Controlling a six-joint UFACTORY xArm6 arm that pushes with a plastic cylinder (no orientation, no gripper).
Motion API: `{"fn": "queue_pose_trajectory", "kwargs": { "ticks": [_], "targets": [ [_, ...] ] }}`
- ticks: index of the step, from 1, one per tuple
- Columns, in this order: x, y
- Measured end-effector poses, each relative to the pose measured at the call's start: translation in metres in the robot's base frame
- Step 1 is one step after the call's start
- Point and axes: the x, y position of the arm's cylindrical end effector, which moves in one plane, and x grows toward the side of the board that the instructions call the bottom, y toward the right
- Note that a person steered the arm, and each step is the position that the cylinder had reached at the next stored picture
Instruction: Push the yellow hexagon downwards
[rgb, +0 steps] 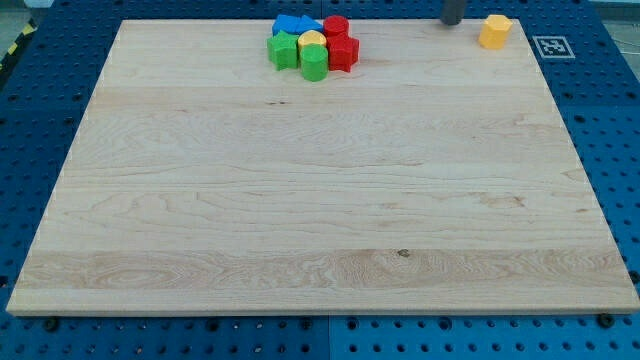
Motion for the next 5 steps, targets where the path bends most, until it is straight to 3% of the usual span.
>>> {"fn": "queue_pose_trajectory", "kwargs": {
  "ticks": [2, 5],
  "targets": [
    [0.002, 0.047],
    [0.045, 0.046]
  ]
}}
